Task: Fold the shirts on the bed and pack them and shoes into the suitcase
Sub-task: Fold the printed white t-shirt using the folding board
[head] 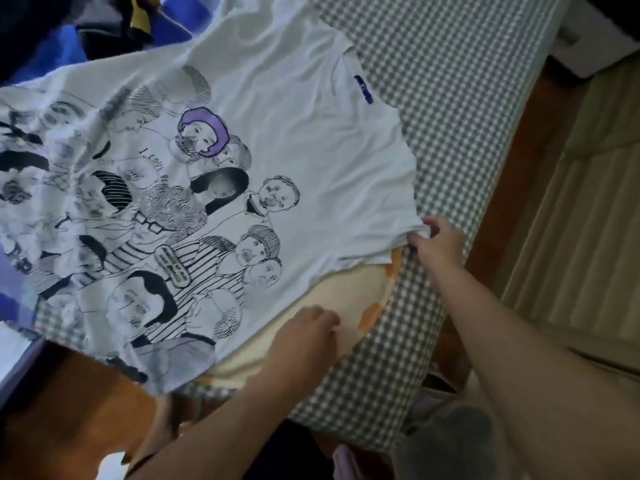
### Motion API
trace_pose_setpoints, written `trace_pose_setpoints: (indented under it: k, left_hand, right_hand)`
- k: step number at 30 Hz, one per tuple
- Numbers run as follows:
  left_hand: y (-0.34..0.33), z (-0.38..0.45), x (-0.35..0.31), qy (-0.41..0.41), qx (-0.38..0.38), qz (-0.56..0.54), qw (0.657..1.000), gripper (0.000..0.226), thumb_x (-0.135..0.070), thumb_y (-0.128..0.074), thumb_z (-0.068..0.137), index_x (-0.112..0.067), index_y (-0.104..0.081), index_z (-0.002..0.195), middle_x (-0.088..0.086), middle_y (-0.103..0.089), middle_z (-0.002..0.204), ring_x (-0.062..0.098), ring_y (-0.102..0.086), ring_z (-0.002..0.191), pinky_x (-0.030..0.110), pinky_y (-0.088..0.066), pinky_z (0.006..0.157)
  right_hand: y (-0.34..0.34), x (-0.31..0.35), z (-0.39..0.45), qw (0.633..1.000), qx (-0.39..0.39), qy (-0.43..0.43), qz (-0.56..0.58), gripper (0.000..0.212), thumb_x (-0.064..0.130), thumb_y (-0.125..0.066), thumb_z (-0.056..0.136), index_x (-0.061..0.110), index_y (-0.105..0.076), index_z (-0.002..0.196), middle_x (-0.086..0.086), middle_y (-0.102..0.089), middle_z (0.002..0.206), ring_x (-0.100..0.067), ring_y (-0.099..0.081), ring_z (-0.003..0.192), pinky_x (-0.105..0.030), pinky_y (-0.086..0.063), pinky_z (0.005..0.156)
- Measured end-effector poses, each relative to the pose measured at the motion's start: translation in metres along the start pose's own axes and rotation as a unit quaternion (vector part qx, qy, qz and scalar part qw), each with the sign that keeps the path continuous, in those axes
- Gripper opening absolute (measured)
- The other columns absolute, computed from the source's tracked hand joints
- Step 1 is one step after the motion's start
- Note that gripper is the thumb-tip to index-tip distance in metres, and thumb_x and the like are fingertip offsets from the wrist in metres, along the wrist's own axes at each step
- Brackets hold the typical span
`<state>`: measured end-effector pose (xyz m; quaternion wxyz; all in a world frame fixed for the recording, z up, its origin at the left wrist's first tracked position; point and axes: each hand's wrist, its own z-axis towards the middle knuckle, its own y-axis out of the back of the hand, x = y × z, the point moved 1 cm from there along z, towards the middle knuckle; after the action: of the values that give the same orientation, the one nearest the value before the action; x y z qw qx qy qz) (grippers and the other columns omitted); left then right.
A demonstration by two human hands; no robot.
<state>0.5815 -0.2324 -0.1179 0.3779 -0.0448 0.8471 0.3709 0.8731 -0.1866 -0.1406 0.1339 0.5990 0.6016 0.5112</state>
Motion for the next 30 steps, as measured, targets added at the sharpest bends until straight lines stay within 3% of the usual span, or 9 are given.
trace_pose_setpoints:
  k: [3,8,12,15,18,22,25,28,30]
  left_hand:
    - [-0.023,0.073,-0.041,-0.146,-0.055,0.107,0.982,0.035,-0.028,-0.044,0.083,-0.013,-0.06,0.111,0.008,-0.062,0.098,0.034,-0.058,0.09,0.045,-0.052,0.072]
    - [-0.029,0.139,-0.049,-0.138,-0.083,0.235,0.959,0.03,-0.01,-0.049,0.077,-0.01,-0.059,0.106,0.01,-0.06,0.092,0.032,-0.059,0.08,0.043,-0.05,0.064]
    - [-0.02,0.136,-0.045,-0.132,-0.098,0.196,0.967,0.019,0.001,-0.058,0.07,-0.011,-0.057,0.084,0.01,-0.056,0.075,0.034,-0.056,0.064,0.039,-0.038,0.054]
    - [-0.017,0.102,-0.049,-0.162,-0.08,0.119,0.976,0.014,-0.006,-0.067,0.074,-0.012,-0.059,0.083,0.007,-0.055,0.079,0.032,-0.054,0.07,0.039,-0.04,0.059]
    - [-0.018,0.056,-0.054,-0.194,-0.047,0.066,0.978,0.012,-0.008,-0.065,0.081,-0.01,-0.06,0.091,0.006,-0.055,0.096,0.028,-0.051,0.081,0.04,-0.042,0.07]
    - [-0.033,0.026,-0.033,-0.097,-0.008,0.045,0.994,0.015,-0.018,-0.058,0.089,-0.015,-0.056,0.104,0.005,-0.047,0.117,0.028,-0.054,0.093,0.041,-0.05,0.077]
    - [-0.04,0.013,-0.019,-0.033,0.03,0.036,0.998,0.038,-0.031,-0.046,0.087,-0.021,-0.056,0.123,0.003,-0.044,0.127,0.025,-0.054,0.106,0.039,-0.054,0.084]
    - [-0.023,-0.018,-0.006,0.135,-0.091,-0.073,0.984,0.032,-0.03,-0.049,0.092,-0.016,-0.057,0.12,-0.001,-0.045,0.119,0.02,-0.056,0.101,0.038,-0.051,0.087]
    - [-0.009,-0.051,0.029,0.311,-0.193,-0.112,0.924,0.029,-0.022,-0.056,0.092,-0.011,-0.054,0.119,0.007,-0.046,0.118,0.024,-0.053,0.1,0.042,-0.047,0.087]
  right_hand:
    - [0.003,-0.009,0.013,0.993,0.018,0.084,-0.081,0.023,0.023,-0.07,0.089,0.011,-0.071,0.109,-0.011,-0.056,0.119,-0.015,-0.053,0.096,-0.018,-0.039,0.081]
    - [0.005,-0.026,0.03,0.987,0.066,0.086,-0.118,0.03,0.019,-0.075,0.087,0.017,-0.067,0.116,-0.006,-0.057,0.116,-0.018,-0.058,0.096,-0.027,-0.044,0.081]
    - [0.015,-0.021,0.027,0.995,0.064,0.069,-0.036,0.007,0.021,-0.069,0.093,0.016,-0.072,0.096,-0.006,-0.069,0.099,-0.019,-0.064,0.086,-0.025,-0.043,0.064]
    - [0.04,-0.01,0.005,0.993,0.066,0.029,0.089,0.015,0.016,-0.062,0.094,0.006,-0.064,0.083,-0.012,-0.06,0.076,-0.018,-0.055,0.068,-0.025,-0.039,0.056]
    - [0.059,-0.016,-0.016,0.99,0.052,0.015,0.132,0.026,0.011,-0.055,0.091,0.016,-0.046,0.068,-0.002,-0.043,0.067,-0.015,-0.041,0.06,-0.032,-0.03,0.056]
    - [0.06,-0.036,-0.033,0.986,0.079,-0.031,0.147,0.027,0.007,-0.054,0.091,0.013,-0.045,0.066,-0.002,-0.041,0.068,-0.017,-0.039,0.063,-0.035,-0.027,0.059]
    - [0.043,-0.059,-0.038,0.966,0.103,-0.142,0.188,0.014,0.021,-0.059,0.095,0.014,-0.062,0.082,-0.005,-0.063,0.09,-0.024,-0.06,0.083,-0.036,-0.046,0.071]
    - [0.028,-0.075,-0.044,0.93,0.114,-0.227,0.265,0.027,0.039,-0.069,0.093,0.018,-0.071,0.11,-0.002,-0.073,0.109,-0.023,-0.07,0.098,-0.042,-0.058,0.087]
    - [0.023,-0.077,-0.052,0.906,0.14,-0.249,0.314,0.032,0.035,-0.073,0.091,0.015,-0.071,0.115,-0.003,-0.074,0.112,-0.023,-0.071,0.101,-0.042,-0.057,0.089]
